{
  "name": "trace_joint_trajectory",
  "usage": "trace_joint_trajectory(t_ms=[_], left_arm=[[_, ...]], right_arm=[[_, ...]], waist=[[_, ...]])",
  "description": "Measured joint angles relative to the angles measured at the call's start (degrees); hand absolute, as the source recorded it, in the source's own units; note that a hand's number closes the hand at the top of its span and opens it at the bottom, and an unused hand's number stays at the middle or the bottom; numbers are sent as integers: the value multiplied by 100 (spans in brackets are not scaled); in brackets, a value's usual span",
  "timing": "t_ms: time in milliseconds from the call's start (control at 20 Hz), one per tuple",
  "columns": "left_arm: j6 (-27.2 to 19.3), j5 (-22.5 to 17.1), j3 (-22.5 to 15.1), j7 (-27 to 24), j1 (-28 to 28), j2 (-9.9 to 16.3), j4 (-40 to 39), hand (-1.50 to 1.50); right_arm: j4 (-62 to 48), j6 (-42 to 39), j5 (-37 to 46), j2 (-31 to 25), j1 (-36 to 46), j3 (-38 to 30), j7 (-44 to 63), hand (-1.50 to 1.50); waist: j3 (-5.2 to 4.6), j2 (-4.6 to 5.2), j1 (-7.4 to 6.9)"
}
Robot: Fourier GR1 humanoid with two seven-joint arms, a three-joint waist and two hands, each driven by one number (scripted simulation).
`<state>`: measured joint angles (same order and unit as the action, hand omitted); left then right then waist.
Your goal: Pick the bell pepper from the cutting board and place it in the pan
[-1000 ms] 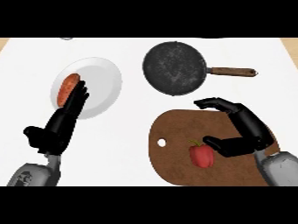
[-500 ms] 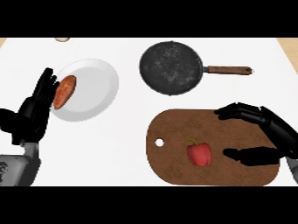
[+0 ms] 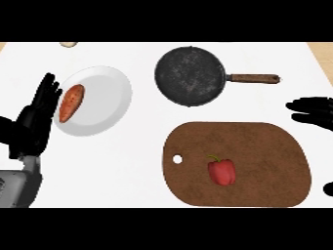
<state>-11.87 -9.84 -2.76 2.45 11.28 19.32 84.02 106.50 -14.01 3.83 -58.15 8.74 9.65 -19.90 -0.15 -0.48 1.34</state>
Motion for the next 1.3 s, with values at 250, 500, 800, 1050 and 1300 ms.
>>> trace_joint_trajectory(t_ms=[250,500,800,1050,1300], left_arm=[[31,74,-24,28,34,-60,8,0],[65,151,-6,72,183,-126,-74,0],[258,119,118,72,201,-125,-106,0],[253,215,180,10,280,-233,-222,0],[303,285,253,29,217,-264,-165,0]], right_arm=[[883,-592,-225,-379,397,-176,1380,-150],[1693,-878,-285,-204,1061,37,2714,-150],[1950,-1224,-277,541,1759,765,3883,-150],[2076,-1518,-246,1243,1952,1272,4488,-150],[2247,-1771,245,1765,1850,1702,5121,-150]], waist=[[0,18,-73],[3,36,-144],[4,48,-193],[8,47,-171],[10,43,-152]])
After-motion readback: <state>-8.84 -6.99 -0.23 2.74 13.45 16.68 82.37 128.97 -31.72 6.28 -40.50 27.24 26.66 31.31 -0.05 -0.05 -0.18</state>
